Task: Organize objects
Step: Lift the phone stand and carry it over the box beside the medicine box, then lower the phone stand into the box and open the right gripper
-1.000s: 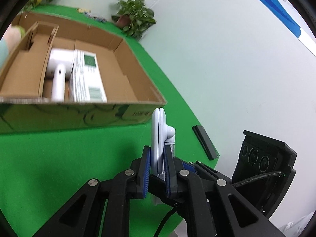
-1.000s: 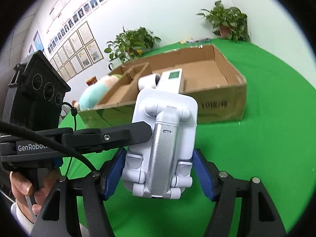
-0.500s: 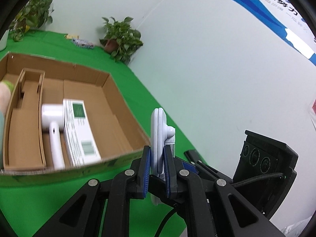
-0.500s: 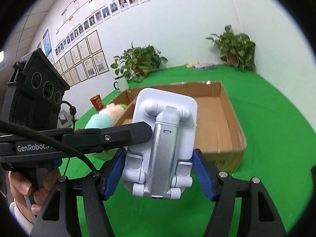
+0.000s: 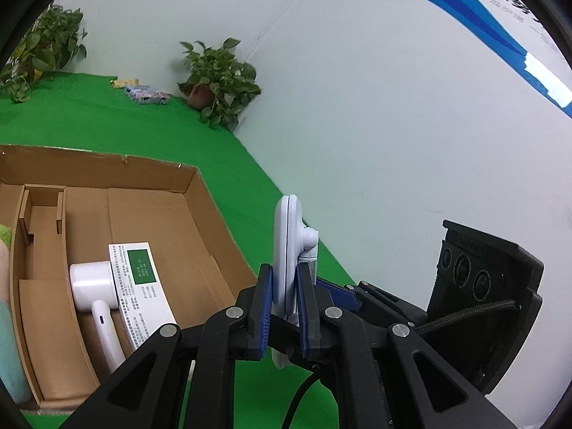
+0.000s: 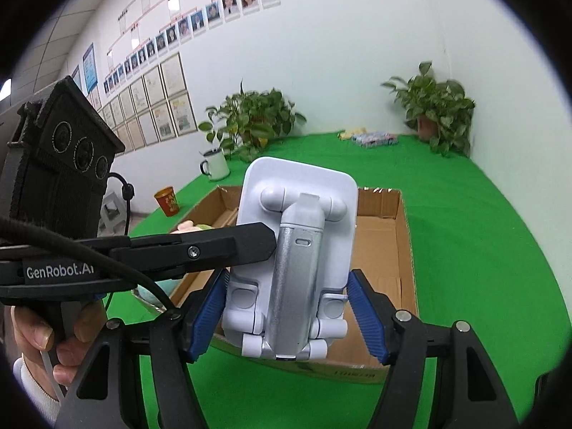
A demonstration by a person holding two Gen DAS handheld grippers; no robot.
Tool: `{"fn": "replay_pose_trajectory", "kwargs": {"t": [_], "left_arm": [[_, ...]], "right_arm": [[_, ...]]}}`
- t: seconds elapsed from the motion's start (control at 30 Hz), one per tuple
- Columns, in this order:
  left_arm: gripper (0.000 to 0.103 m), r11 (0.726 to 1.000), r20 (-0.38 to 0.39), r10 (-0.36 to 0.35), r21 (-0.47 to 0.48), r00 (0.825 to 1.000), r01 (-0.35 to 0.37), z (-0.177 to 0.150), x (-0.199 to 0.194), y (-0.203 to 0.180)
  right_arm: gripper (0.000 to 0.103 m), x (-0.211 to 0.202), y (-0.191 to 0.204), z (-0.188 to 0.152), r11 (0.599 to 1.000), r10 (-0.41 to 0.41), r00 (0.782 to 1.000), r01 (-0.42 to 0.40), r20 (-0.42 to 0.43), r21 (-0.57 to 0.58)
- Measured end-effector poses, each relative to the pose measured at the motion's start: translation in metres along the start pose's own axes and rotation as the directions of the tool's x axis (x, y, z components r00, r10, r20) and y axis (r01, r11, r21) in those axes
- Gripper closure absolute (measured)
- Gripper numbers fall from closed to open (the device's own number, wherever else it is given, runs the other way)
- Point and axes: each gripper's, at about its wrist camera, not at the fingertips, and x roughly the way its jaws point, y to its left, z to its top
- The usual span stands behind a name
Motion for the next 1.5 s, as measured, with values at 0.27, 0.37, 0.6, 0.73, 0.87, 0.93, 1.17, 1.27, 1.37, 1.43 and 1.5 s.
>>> {"fn": "replay_pose_trajectory", "kwargs": {"t": [0.27,0.37,0.6,0.73,0.87,0.93,1.17,1.27,1.37,1.43,1.5], "left_arm": [[0.094,0.993,-0.089,0.019,-0.111,0.996,-0.029,0.006,0.063,0.059],[0.094,0.986,-0.139,0.033,-0.159,0.990,-0.055,-0.004,0.086,0.084],[0.094,0.964,-0.223,0.052,-0.242,0.974,-0.107,-0.028,0.132,0.126],[0.094,0.957,-0.250,0.071,-0.257,0.966,-0.137,-0.032,0.143,0.136],[0.094,0.949,-0.278,0.104,-0.260,0.955,-0.179,-0.033,0.147,0.142],[0.093,0.947,-0.289,0.139,-0.240,0.947,-0.212,-0.035,0.149,0.143],[0.092,0.953,-0.306,0.126,-0.227,0.944,-0.201,-0.036,0.150,0.140],[0.092,0.956,-0.291,0.133,-0.214,0.947,-0.200,-0.033,0.148,0.135],[0.090,0.960,-0.284,0.138,-0.199,0.949,-0.199,-0.032,0.143,0.131],[0.090,0.961,-0.278,0.149,-0.187,0.949,-0.205,-0.032,0.139,0.129],[0.089,0.962,-0.265,0.161,-0.173,0.951,-0.211,-0.033,0.131,0.127]], "right_arm": [[0.036,0.054,-0.030,0.003,0.999,0.038,0.987,-0.033,-0.158,0.035],[0.036,0.080,-0.043,-0.010,0.995,0.076,0.968,-0.060,-0.238,0.075],[0.037,0.120,-0.062,-0.033,0.986,0.126,0.923,-0.077,-0.364,0.147],[0.037,0.132,-0.066,-0.037,0.987,0.119,0.905,-0.064,-0.409,0.145],[0.038,0.141,-0.066,-0.038,0.985,0.128,0.893,-0.063,-0.432,0.161],[0.041,0.146,-0.067,-0.041,0.983,0.131,0.889,-0.060,-0.440,0.172],[0.054,0.144,-0.070,-0.039,0.986,0.087,0.889,-0.013,-0.449,0.167],[0.054,0.143,-0.068,-0.040,0.987,0.070,0.889,0.004,-0.453,0.161],[0.054,0.142,-0.064,-0.042,0.988,0.061,0.885,0.012,-0.461,0.153],[0.053,0.141,-0.065,-0.043,0.988,0.057,0.889,0.014,-0.455,0.152],[0.052,0.139,-0.065,-0.042,0.988,0.054,0.893,0.016,-0.446,0.152]]}}
